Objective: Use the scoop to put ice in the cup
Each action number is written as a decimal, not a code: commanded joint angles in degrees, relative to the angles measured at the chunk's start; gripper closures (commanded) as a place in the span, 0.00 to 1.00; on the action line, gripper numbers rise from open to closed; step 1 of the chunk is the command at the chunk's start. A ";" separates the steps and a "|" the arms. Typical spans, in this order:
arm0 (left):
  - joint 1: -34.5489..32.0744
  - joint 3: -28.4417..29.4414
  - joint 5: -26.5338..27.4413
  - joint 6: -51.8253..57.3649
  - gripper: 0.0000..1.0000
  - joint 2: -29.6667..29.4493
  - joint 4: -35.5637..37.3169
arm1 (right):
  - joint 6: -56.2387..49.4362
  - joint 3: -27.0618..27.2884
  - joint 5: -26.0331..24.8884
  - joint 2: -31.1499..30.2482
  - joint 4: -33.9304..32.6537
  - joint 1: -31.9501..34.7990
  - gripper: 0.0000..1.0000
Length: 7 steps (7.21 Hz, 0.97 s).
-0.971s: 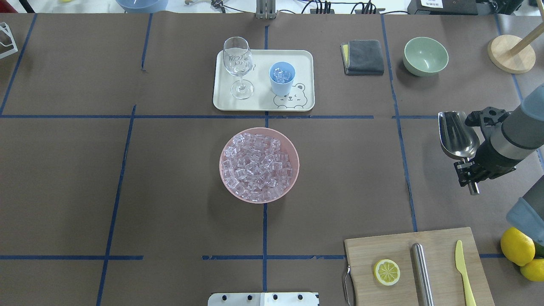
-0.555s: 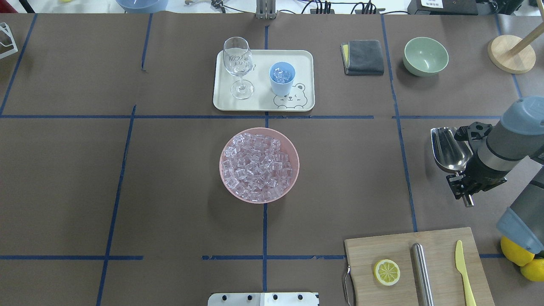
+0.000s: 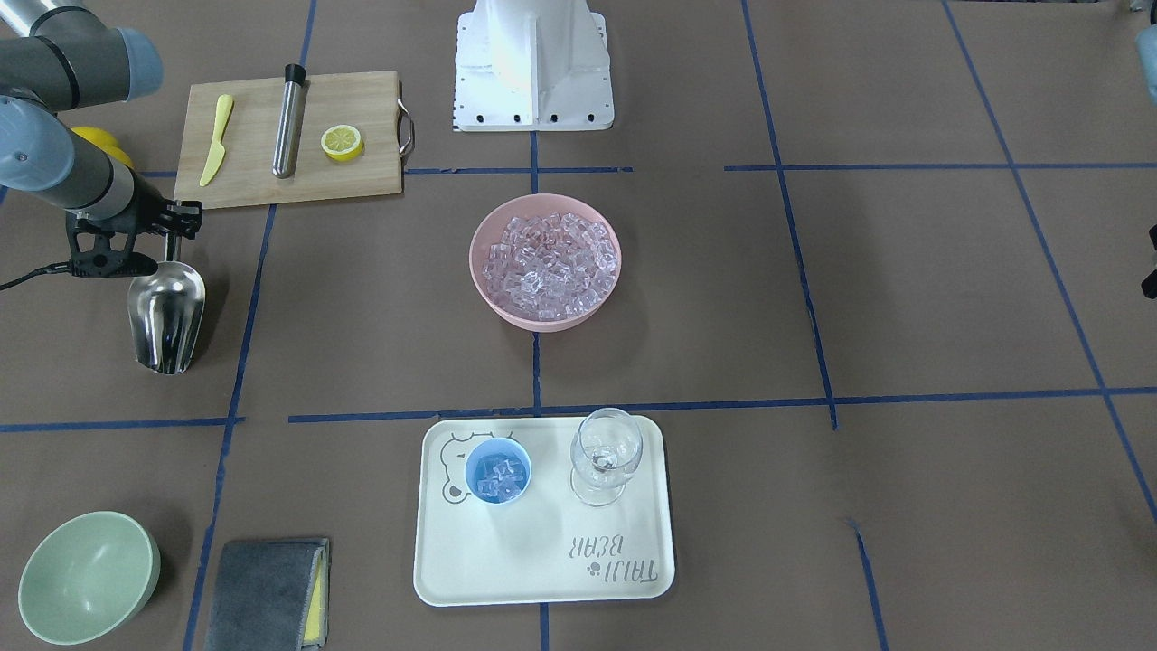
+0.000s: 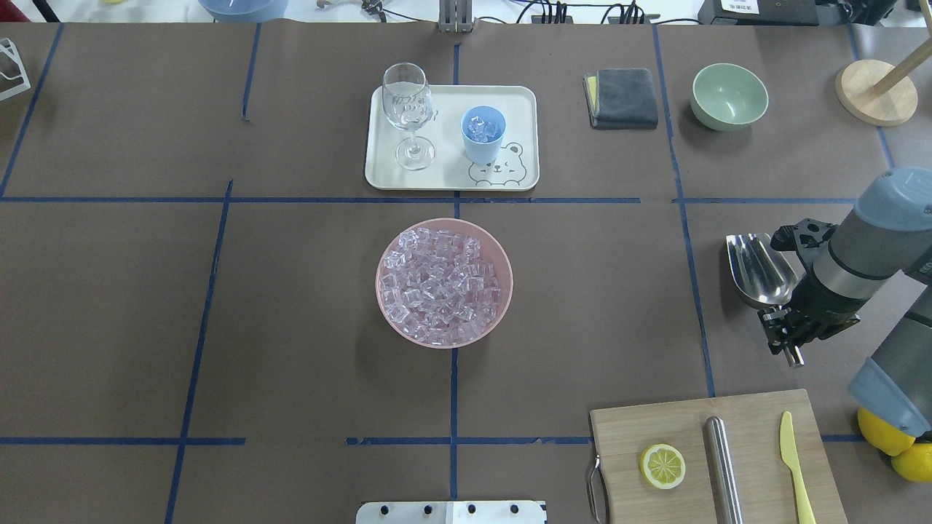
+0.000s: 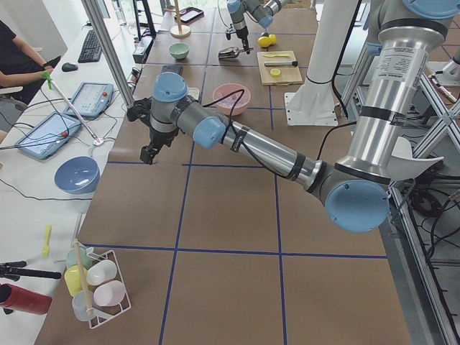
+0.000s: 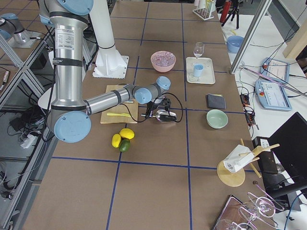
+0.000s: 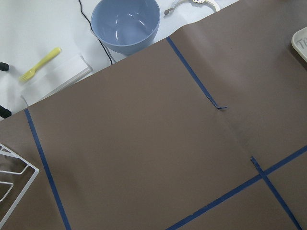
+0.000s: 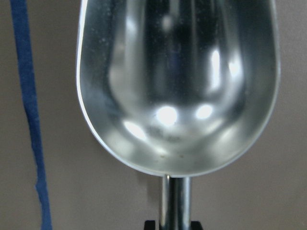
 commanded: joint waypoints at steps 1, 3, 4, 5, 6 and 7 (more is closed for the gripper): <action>-0.02 -0.07 0.00 -0.05 0.00 0.00 0.09 | 0.43 0.03 -0.73 0.10 0.05 0.03 0.00; 0.06 0.19 0.00 -0.05 0.00 0.00 0.09 | 0.26 1.42 -1.08 0.02 1.35 3.87 0.00; -0.02 0.54 -0.08 -0.05 0.00 0.00 0.17 | -0.18 2.13 -1.09 -0.42 5.81 9.82 0.00; -0.03 0.80 -0.09 -0.05 0.00 0.78 0.17 | -0.09 2.05 -2.13 -0.33 8.63 14.05 0.00; -0.03 0.89 -0.09 -0.05 0.00 1.05 0.17 | -0.09 2.75 -3.71 0.01 11.62 18.53 0.00; -0.11 0.98 -0.09 -0.05 0.00 1.05 0.26 | -0.09 2.32 -3.90 0.19 14.44 22.23 0.00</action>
